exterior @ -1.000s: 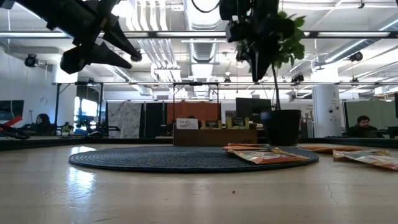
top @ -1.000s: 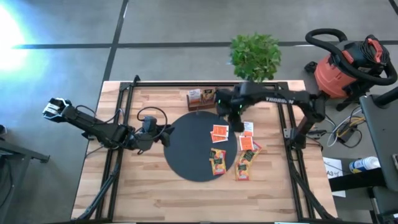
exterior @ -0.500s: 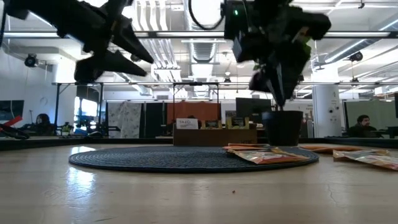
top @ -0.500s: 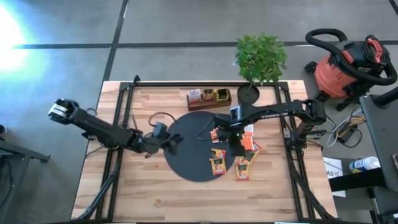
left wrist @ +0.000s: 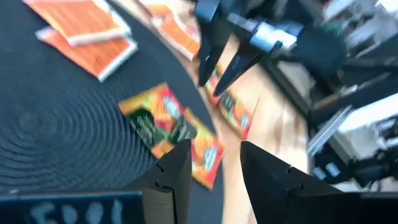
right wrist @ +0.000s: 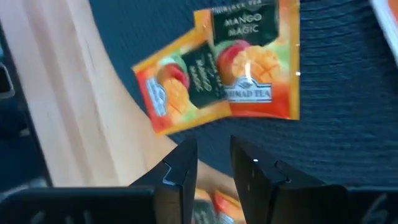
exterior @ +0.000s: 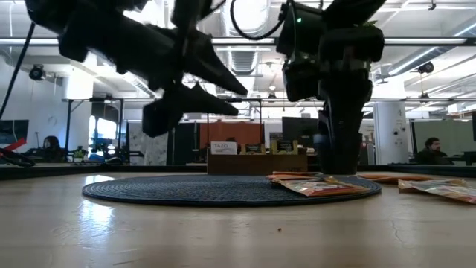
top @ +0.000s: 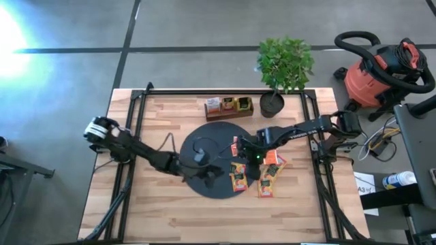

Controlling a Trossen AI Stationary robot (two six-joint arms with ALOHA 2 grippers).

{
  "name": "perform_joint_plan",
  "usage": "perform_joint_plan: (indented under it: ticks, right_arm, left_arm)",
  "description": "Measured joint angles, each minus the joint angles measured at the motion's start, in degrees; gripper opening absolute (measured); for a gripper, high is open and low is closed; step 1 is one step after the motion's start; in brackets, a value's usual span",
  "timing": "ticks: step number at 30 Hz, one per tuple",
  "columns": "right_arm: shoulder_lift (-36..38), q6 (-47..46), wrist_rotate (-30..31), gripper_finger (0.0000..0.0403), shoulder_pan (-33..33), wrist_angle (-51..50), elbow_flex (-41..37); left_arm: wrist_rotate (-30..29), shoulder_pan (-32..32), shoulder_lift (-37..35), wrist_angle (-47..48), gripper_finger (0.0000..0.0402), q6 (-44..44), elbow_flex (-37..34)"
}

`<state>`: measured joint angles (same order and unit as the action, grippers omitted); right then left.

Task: Pick & Place Tea
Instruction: Put the orange tea bag into the middle section of the brown wooden organizer

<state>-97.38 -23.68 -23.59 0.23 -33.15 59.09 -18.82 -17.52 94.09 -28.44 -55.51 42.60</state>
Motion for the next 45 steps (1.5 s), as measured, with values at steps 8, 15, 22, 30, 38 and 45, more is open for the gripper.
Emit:
perform_joint_plan:
  ticks: [8,15,22,30,38,45]
  right_arm:
    - [4.27,-8.8,5.58,0.0093,3.93,8.52,-5.97]
    - [4.37,-12.78,7.2,0.0093,6.26,16.58,-10.03]
    - [5.79,-12.16,8.84,0.0093,7.8,16.85,-12.69]
    - [5.4,-12.51,9.8,0.0093,7.78,20.56,-13.9]
    - [5.4,-16.18,10.47,0.0093,7.63,21.99,-14.41]
    - [5.38,-22.09,10.36,0.0093,7.0,21.32,-14.61]
  left_arm:
    - [-0.4,0.02,5.8,1.57,0.0126,-4.33,3.03]
    - [0.17,0.44,6.29,1.43,0.0126,-11.38,1.85]
    - [4.43,0.26,6.29,-3.04,0.0126,-9.36,1.87]
    - [7.9,0.32,11.85,-9.59,0.0126,-8.51,3.38]
    - [13.76,0.04,24.85,-11.76,0.0126,-9.83,17.32]
    - [16.56,0.04,29.78,-7.92,0.0126,-10.25,25.11]
